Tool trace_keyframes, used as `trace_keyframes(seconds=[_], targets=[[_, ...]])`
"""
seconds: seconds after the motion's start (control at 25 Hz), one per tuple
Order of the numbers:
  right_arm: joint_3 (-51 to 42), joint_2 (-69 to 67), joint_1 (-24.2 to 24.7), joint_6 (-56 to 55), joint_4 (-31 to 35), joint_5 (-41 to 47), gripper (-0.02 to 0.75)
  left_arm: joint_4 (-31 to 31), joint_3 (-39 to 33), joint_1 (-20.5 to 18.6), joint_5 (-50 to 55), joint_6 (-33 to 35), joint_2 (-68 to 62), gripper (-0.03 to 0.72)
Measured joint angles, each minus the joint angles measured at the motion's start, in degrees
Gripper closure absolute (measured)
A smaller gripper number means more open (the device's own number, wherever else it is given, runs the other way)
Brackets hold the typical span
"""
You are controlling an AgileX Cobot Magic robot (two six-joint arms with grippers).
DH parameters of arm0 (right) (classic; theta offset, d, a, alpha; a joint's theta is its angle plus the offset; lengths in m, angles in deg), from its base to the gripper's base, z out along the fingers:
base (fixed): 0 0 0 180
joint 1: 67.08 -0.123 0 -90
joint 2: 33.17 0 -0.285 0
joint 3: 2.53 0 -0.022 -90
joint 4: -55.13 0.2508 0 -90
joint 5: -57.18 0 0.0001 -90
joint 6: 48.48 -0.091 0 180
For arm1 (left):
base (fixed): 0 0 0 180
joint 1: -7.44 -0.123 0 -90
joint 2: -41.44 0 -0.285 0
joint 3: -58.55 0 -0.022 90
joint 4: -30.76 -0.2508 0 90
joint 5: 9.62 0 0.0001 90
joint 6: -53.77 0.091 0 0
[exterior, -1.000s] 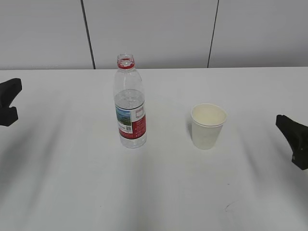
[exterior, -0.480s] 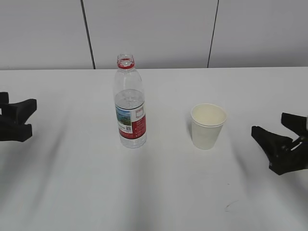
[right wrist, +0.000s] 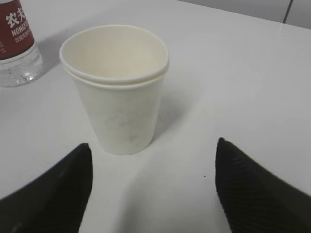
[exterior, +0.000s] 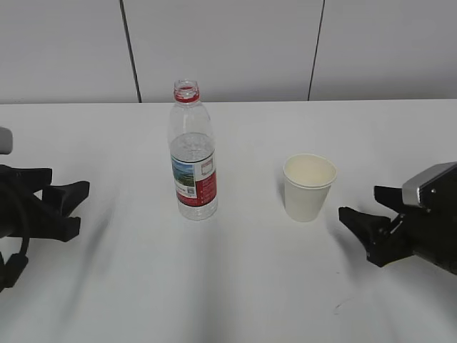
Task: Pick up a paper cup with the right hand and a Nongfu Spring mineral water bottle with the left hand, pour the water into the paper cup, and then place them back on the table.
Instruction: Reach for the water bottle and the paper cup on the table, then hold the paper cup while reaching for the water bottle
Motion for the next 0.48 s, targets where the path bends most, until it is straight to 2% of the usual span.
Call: trace_keyframes(seconds=[0.32, 0.48], targets=[[8.69, -6.12, 0.00, -0.71, -6.00, -0.44, 0.154, 0.00, 0.05, 0.00, -4.00, -0.04, -4.47, 0.295], [11.94, -9.99, 0.00, -0.71, -6.84, -0.44, 0.101, 0.00, 0.10, 0.00, -4.27, -0.04, -5.19, 0.295]])
